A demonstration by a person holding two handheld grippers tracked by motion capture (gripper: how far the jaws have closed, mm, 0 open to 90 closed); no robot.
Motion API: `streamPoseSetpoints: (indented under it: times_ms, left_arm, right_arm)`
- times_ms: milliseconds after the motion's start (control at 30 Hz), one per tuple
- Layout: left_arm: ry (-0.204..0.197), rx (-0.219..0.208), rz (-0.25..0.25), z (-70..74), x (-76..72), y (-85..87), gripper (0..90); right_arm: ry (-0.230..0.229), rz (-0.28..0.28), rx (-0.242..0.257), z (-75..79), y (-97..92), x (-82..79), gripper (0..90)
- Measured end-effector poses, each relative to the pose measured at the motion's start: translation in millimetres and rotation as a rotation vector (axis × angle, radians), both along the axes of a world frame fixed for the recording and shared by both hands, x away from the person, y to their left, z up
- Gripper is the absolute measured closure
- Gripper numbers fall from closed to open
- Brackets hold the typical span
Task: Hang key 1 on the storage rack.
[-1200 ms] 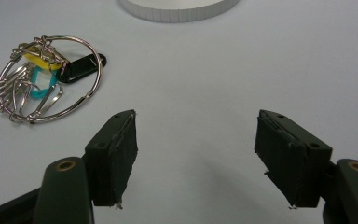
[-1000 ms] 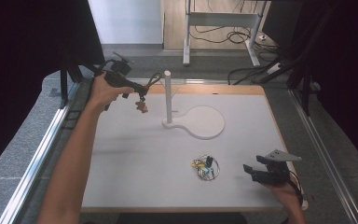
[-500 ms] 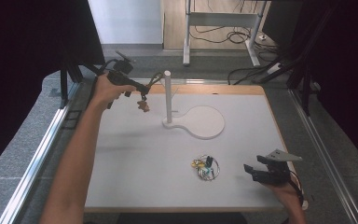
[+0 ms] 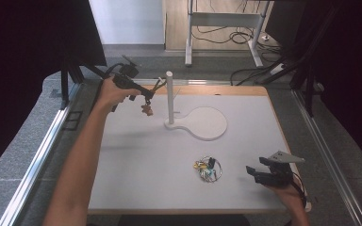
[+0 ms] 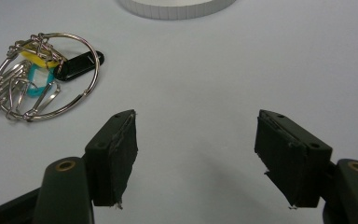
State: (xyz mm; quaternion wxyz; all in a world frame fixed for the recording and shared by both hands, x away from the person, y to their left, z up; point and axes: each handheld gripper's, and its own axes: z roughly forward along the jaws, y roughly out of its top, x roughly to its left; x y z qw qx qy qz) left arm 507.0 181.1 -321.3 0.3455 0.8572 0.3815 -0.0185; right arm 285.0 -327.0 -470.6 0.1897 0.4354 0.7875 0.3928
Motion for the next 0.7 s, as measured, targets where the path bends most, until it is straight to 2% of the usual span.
streamPoseSetpoints:
  times_ms: [400,533,700]
  left_arm:
    - [0.004,0.032,-0.024,-8.7,-1.2,-12.3,66.3]
    - [0.004,0.066,-0.034,-11.3,-2.3,-14.7,64.8]
    - [-0.018,0.058,-0.037,-9.8,-8.3,-16.9,61.6]
  right_arm:
    - [0.003,0.003,-0.004,0.0,0.1,0.1,30.2]
    - [0.005,0.002,-0.004,-0.3,0.8,0.1,30.2]
    - [0.007,0.004,-0.007,-0.3,1.0,0.1,30.2]
